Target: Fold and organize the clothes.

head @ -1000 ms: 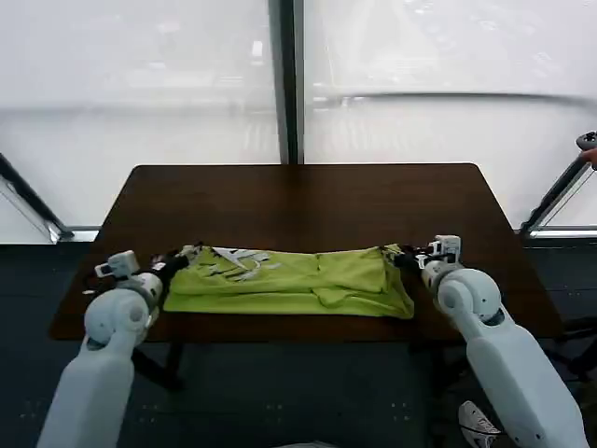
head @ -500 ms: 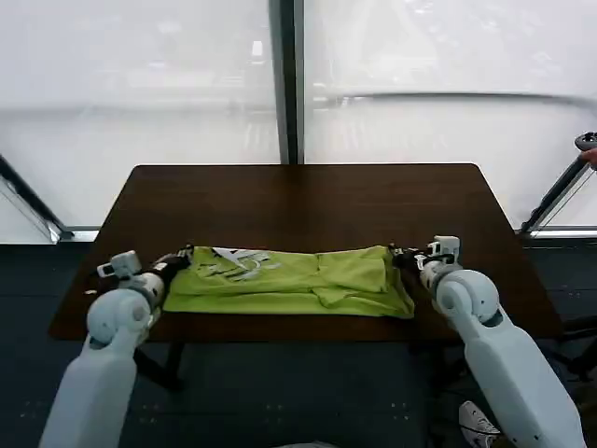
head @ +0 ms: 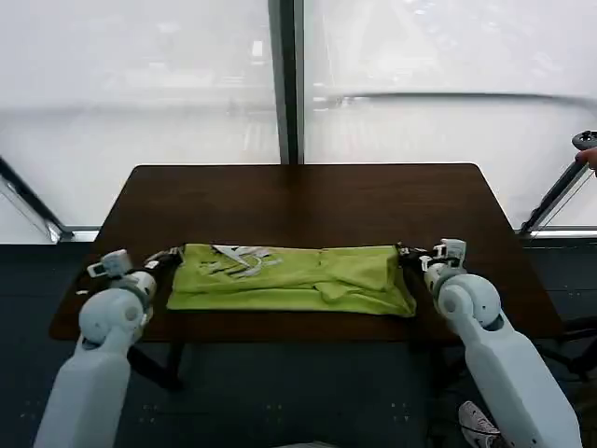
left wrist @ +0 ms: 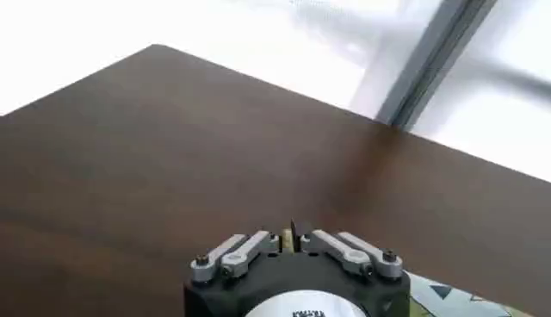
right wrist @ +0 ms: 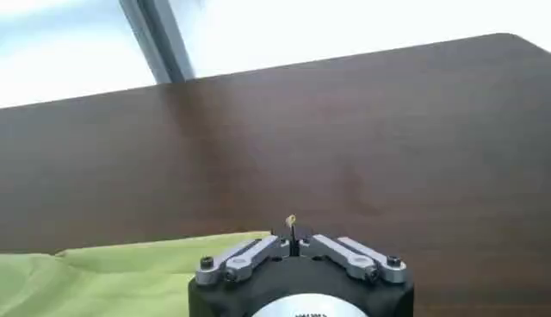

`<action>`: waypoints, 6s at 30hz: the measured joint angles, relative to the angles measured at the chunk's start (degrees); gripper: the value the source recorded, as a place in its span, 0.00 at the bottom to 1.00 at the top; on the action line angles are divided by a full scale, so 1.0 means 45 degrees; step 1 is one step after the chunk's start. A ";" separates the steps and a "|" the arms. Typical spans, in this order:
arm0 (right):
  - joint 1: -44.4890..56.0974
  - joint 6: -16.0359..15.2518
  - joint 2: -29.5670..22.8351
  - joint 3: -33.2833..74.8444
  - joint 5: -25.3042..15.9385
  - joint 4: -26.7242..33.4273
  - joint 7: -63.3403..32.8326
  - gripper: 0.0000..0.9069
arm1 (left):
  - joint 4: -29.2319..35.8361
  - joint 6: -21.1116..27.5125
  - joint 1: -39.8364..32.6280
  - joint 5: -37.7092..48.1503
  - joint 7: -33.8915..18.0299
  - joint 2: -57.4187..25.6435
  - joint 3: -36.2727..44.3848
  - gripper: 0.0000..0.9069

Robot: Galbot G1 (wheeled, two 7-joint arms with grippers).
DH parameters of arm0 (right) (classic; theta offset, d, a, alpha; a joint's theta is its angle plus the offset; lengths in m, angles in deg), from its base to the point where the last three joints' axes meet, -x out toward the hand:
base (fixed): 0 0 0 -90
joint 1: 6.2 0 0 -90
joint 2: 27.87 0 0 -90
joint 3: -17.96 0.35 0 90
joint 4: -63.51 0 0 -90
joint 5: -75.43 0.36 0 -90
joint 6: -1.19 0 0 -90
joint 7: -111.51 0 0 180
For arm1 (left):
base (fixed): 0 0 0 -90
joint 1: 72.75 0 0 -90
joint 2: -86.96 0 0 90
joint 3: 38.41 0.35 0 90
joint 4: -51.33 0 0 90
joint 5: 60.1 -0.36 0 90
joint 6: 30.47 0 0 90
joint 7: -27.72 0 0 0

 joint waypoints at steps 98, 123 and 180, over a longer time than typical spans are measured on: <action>0.6217 1.1400 0.1942 0.2814 -0.2046 -0.3321 0.5658 0.97 | -0.0185 0.1505 0.1844 0.6209 0.3166 -0.6472 0.0193 0.97; 0.6451 1.1288 0.1387 0.2972 -0.2289 -0.3606 0.5608 0.97 | -0.0470 0.1465 0.1060 0.5925 0.3436 -0.5601 0.1220 0.02; 0.6557 1.0281 -0.0526 0.2915 -0.3809 -0.4012 0.3910 0.97 | 0.5074 0.1502 0.2693 0.4211 -0.1238 -0.1775 -0.0481 0.00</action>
